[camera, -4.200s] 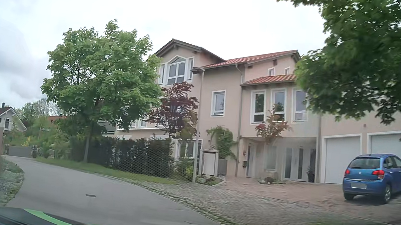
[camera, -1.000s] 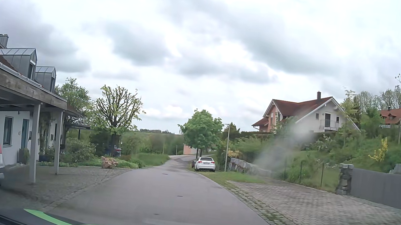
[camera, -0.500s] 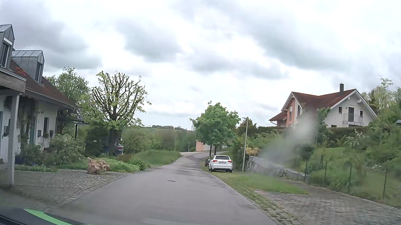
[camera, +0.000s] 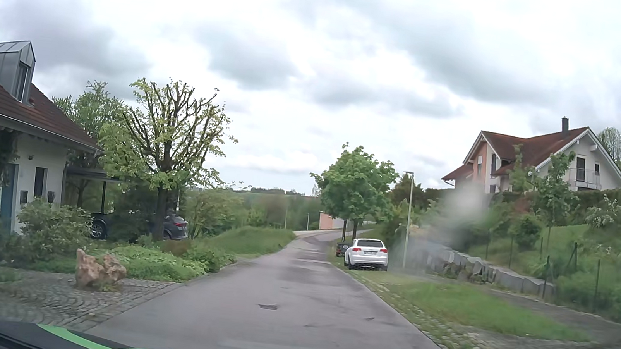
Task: Follow the waypoints while adhering to traffic rules and regulations
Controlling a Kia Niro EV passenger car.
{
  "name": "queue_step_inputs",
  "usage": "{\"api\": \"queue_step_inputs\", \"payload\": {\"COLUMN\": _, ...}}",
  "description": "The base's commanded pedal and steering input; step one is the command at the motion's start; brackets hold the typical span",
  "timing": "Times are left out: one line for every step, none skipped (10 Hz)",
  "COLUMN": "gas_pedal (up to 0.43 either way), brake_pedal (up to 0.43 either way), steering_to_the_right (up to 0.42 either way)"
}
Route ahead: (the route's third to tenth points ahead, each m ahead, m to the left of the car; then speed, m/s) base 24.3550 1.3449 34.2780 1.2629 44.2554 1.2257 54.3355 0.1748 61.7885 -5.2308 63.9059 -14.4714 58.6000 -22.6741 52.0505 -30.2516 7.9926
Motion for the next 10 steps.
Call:
{"api": "queue_step_inputs", "payload": {"gas_pedal": 0.000, "brake_pedal": 0.000, "steering_to_the_right": -0.022}}
{"api": "queue_step_inputs", "payload": {"gas_pedal": 0.000, "brake_pedal": 0.000, "steering_to_the_right": -0.016}}
{"api": "queue_step_inputs", "payload": {"gas_pedal": 0.000, "brake_pedal": 0.000, "steering_to_the_right": -0.012}}
{"api": "queue_step_inputs", "payload": {"gas_pedal": 0.000, "brake_pedal": 0.000, "steering_to_the_right": -0.010}}
{"api": "queue_step_inputs", "payload": {"gas_pedal": 0.000, "brake_pedal": 0.000, "steering_to_the_right": -0.009}}
{"api": "queue_step_inputs", "payload": {"gas_pedal": 0.000, "brake_pedal": 0.000, "steering_to_the_right": -0.009}}
{"api": "queue_step_inputs", "payload": {"gas_pedal": 0.000, "brake_pedal": 0.000, "steering_to_the_right": -0.008}}
{"api": "queue_step_inputs", "payload": {"gas_pedal": 0.000, "brake_pedal": 0.000, "steering_to_the_right": -0.005}}
{"api": "queue_step_inputs", "payload": {"gas_pedal": 0.000, "brake_pedal": 0.000, "steering_to_the_right": -0.005}}
{"api": "queue_step_inputs", "payload": {"gas_pedal": 0.000, "brake_pedal": 0.000, "steering_to_the_right": -0.005}}
